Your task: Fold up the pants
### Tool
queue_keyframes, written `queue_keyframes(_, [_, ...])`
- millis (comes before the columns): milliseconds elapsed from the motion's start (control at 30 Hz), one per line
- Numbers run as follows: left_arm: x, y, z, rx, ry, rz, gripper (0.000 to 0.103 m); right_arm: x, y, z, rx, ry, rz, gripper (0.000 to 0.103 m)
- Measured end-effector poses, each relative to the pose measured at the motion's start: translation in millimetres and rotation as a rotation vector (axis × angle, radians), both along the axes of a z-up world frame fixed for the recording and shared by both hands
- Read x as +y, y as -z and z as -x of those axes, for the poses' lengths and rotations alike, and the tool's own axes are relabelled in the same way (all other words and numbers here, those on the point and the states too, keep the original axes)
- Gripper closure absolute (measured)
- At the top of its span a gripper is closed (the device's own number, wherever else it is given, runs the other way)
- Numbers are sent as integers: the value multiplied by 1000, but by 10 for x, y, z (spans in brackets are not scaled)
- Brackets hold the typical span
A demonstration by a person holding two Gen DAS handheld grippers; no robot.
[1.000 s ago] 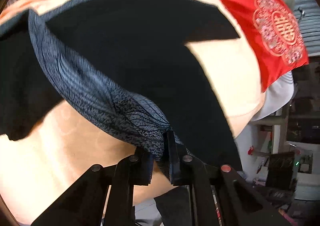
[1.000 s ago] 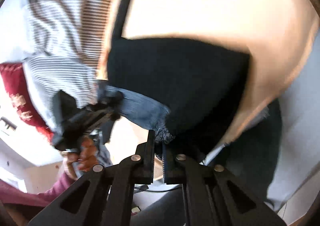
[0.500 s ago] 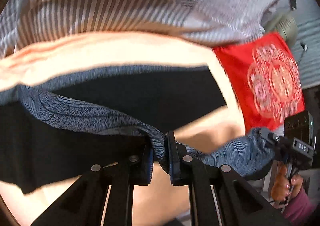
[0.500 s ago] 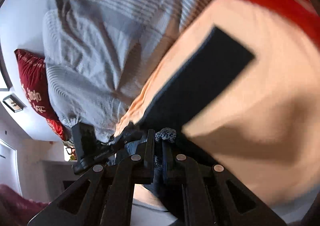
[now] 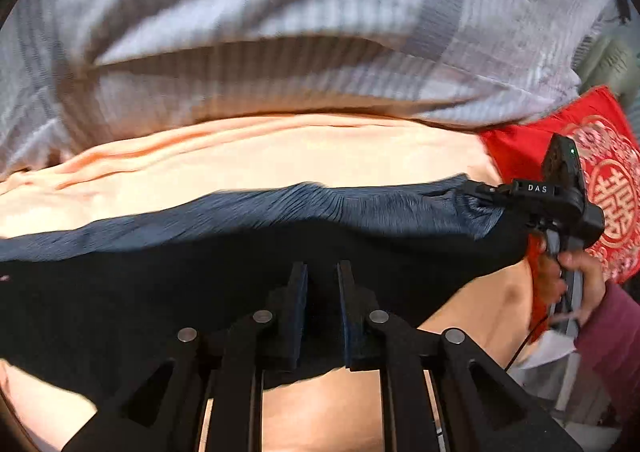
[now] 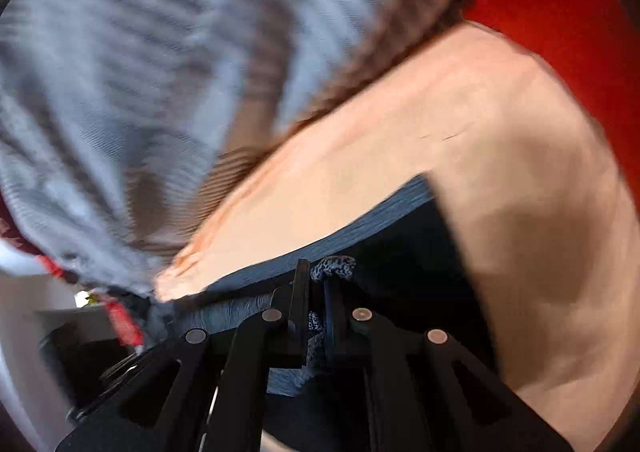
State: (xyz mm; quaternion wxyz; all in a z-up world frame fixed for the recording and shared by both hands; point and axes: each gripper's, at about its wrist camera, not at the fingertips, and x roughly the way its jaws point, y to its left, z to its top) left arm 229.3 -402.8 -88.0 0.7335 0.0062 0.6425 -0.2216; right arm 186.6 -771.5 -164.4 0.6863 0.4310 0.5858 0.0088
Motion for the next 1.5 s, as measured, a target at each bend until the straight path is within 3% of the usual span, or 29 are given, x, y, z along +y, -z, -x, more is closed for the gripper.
queue_keyframes(100, [162,177,14,-4,-36,-135,87,-122,96,-27,33,34,-2,91])
queue_keyframes(167, [245,393,50,-6,-43,-233,87,-126,3,-20,34,10,16,69])
queue_keyframes(200, [280,500,70,-7,-49,-279,87,-121,-108,1,15,-6,56,45])
queue_keyframes(233, [318,616,86,-4,-63,-323,87,-109,-260,37,-13,-30,121,33])
queue_keyframes(300, [388,814,118,24,-104,-350,87,-74,-555,161,-59,-82,250,33])
queue_keyframes(367, [425,964,154,53,-144,-349,87,-34,-665,272,-65,-133,285,33])
queue_keyframes(467, [368,984,186,-1,-148,-381,87,137,-597,377,-32,-231,302,35])
queue_keyframes(500, [339,985,188,-7,-137,-398,87,210,-506,377,1,-268,326,46])
queue_keyframes(533, [313,981,197,-12,-124,-411,87,250,-421,369,39,-286,354,81])
queue_keyframes(567, [296,972,201,-12,-111,-410,87,225,-338,364,63,-287,355,92])
queue_keyframes(733, [395,914,206,10,-117,-384,87,-42,-142,584,123,-141,235,88])
queue_keyframes(800, [461,834,172,-5,-138,-364,87,-78,-238,635,109,-105,255,76])
queue_keyframes(833, [465,814,155,-14,-140,-360,87,-82,-344,624,84,-96,295,76])
queue_keyframes(933, [359,819,59,-36,-121,-344,87,-17,-557,434,-27,-125,314,76])
queue_keyframes(1067, [131,1026,-82,-46,-101,-375,87,214,-324,72,-5,-219,328,76])
queue_keyframes(1133, [60,1055,-141,-84,-116,-393,87,215,-34,-17,66,-234,378,92])
queue_keyframes(1267, [180,1008,-340,-76,-145,-341,87,51,-46,17,47,-134,330,97])
queue_keyframes(1367, [460,847,-450,-68,-210,-332,87,166,-211,43,57,-186,403,90])
queue_keyframes(1500, [1038,663,-394,-96,-243,-373,87,585,-481,124,15,-252,469,50])
